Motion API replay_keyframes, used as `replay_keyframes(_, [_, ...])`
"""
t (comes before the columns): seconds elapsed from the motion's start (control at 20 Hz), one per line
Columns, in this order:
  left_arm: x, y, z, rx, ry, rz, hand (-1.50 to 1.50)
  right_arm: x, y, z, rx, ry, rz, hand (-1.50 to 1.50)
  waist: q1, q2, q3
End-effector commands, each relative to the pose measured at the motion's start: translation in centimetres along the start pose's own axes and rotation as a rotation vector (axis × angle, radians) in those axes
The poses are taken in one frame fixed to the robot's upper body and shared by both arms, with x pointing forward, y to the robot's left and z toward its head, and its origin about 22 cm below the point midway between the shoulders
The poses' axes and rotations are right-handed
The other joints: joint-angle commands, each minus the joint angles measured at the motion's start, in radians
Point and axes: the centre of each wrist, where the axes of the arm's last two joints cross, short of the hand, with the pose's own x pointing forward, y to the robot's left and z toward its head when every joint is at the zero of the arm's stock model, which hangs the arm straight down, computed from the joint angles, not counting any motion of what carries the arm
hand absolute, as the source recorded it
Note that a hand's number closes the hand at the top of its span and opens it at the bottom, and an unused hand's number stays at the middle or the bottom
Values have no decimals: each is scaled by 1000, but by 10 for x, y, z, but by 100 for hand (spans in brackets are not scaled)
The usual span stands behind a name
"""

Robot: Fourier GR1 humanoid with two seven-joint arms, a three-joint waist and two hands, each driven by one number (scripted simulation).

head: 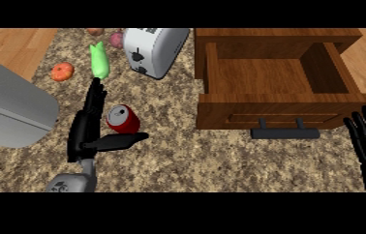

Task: Pick up the can, place it into the drawer and close the drawer

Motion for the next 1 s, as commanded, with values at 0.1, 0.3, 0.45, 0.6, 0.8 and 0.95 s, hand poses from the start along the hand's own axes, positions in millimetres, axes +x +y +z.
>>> replay_keyframes(0.1, [-42, 17, 12, 14, 12, -7, -150, -4, 14, -9, 5, -6, -15, -150, 2, 0, 0])
replay_keyframes(0.3, [-42, 28, 5, 8, 42, 6, -150, 0, -11, -1, -4, -1, -2, -150, 0, 0, 0])
replay_keyframes(0.45, [-56, 11, 10, 6, 26, -13, -150, 4, 1, 9, -6, -24, -9, -150, -1, 0, 0])
replay_keyframes(0.6, [-67, 33, 13, 3, 54, -19, -150, 12, 15, -9, -14, -18, -12, -150, 2, 0, 0])
replay_keyframes(0.8, [-77, 44, 4, 24, 38, -28, -150, 0, -4, 1, 3, -11, -13, -150, -1, 0, 0])
replay_keyframes(0.95, [-87, 19, 20, 11, 73, -9, -150, -1, 14, 4, -3, -9, 0, -150, -1, 0, 0])
